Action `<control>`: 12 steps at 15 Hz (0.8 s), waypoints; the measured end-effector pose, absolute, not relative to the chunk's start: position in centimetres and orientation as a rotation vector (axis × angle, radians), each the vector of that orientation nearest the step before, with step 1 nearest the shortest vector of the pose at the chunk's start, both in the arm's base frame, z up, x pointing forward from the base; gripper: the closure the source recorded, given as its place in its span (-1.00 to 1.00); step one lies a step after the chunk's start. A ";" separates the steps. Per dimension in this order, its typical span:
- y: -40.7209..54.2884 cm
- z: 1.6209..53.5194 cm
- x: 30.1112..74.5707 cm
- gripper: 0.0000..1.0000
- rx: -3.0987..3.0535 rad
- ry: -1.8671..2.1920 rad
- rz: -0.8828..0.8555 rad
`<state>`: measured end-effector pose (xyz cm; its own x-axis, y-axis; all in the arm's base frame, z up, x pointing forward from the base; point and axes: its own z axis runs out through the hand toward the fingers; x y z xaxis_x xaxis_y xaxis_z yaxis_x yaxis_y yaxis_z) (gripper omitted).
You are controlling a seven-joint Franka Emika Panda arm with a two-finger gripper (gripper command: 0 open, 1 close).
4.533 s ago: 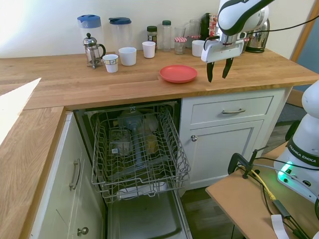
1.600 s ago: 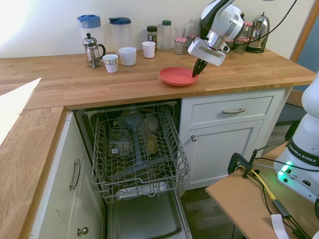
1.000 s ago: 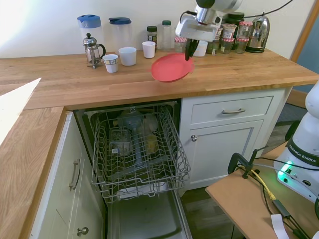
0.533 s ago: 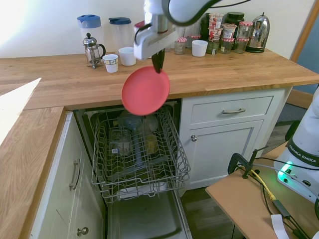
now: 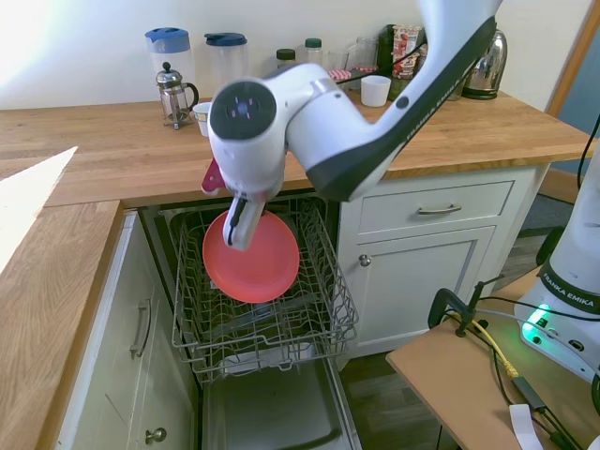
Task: Put the plate in the dishwasher
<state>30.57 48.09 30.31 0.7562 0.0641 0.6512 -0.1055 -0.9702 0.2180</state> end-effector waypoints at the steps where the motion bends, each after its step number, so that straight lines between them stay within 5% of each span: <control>1: 48.6 28.8 29.9 1.00 2.683 0.012 1.103; 7: 50.3 24.3 28.4 1.00 2.474 0.206 1.601; 12: 48.9 20.1 28.9 1.00 2.427 0.247 1.590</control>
<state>28.92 48.91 20.09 0.3975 0.2638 0.8789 0.0151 -0.9595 0.2811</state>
